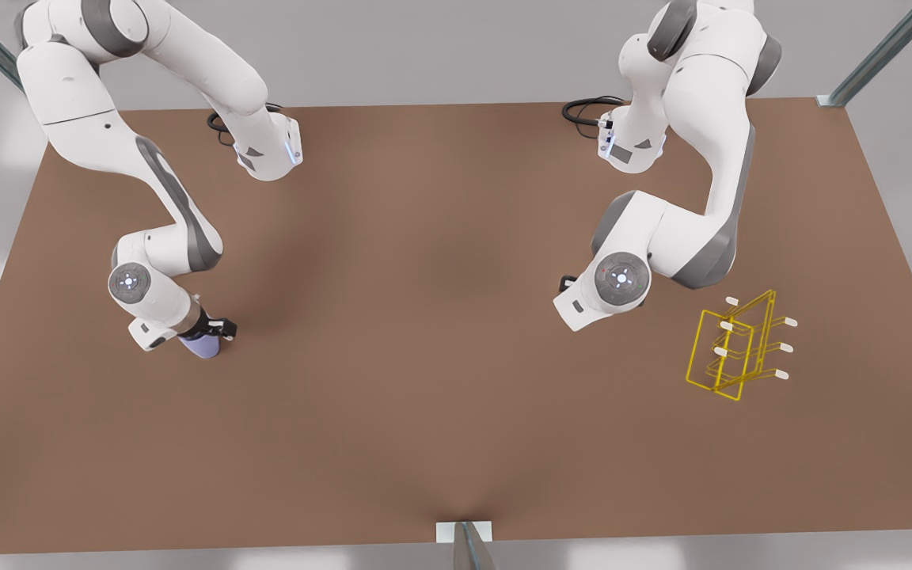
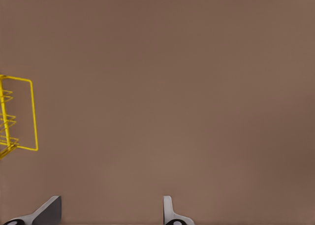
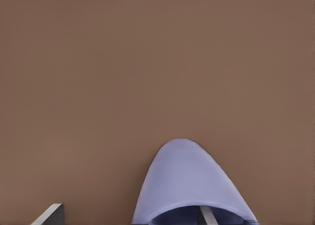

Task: Place the cup on the cup holder

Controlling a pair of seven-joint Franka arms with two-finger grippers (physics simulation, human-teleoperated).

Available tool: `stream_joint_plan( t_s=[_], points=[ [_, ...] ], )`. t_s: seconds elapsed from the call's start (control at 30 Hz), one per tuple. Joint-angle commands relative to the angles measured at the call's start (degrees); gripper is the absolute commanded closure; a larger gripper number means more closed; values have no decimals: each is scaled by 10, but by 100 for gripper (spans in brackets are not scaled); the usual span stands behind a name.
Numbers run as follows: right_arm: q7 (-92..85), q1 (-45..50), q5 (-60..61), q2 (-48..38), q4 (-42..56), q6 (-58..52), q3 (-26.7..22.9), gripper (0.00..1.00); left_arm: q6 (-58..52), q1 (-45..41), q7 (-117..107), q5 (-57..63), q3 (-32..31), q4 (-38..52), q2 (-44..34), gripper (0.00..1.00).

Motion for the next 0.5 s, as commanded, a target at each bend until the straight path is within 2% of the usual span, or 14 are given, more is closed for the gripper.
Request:
stream_joint_plan(
  t_s=[0.0,0.03,0.07,0.1,0.13,0.17,0.47],
  points=[
    [-7,-1,-7,2,0,9,0,0,8,1,3,1,0,0,-1,0],
    [-7,-2,-12,3,0,9,-1,0,8,1,3,1,0,0,-1,0],
    [-7,-2,-12,3,0,9,-1,6,8,1,3,1,0,0,-1,0],
    [-7,-1,-12,3,0,9,-2,33,9,1,2,2,0,0,-1,0],
    [-7,-1,-14,3,0,9,-2,68,8,0,1,6,0,0,2,0],
    [-7,-1,-20,6,0,10,-2,79,8,0,1,8,0,0,2,0],
    [-2,-1,-29,10,0,11,-3,79,9,1,0,9,0,0,4,0]
  ],
)
